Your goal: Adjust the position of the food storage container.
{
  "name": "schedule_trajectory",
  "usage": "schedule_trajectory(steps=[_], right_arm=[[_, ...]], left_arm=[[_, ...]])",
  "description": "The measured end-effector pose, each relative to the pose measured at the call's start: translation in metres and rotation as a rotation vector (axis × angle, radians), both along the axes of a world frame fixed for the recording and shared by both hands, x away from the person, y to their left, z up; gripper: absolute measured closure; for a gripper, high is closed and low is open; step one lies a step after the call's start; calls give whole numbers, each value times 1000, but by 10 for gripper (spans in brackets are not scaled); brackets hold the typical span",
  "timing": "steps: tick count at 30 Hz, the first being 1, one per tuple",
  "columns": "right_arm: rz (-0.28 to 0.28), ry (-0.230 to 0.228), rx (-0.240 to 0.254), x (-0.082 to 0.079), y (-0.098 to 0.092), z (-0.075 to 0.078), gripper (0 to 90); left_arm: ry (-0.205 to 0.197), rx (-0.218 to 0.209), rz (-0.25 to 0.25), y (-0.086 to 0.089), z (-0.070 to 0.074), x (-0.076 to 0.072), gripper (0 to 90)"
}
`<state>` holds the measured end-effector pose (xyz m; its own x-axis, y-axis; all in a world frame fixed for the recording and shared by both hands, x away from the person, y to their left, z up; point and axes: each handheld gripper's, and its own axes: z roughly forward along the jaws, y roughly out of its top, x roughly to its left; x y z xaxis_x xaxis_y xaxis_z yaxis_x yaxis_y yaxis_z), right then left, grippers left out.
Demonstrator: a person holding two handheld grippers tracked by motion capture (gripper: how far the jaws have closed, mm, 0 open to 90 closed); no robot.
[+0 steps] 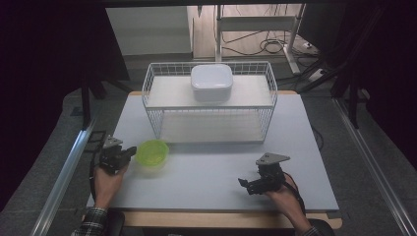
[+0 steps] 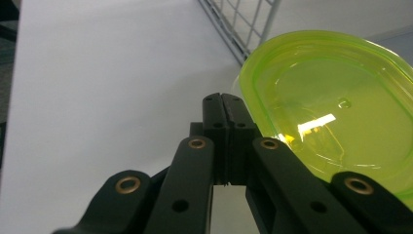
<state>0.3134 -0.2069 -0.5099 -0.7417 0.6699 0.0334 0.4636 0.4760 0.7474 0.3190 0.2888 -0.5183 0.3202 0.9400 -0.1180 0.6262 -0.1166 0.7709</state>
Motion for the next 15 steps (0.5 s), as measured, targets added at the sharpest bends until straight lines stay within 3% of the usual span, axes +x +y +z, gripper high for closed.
schedule_trajectory(steps=[15], right_arm=[[8,6,-7,0,2,-2,14]], left_arm=[[6,-23,-88,-31,2,4,899]])
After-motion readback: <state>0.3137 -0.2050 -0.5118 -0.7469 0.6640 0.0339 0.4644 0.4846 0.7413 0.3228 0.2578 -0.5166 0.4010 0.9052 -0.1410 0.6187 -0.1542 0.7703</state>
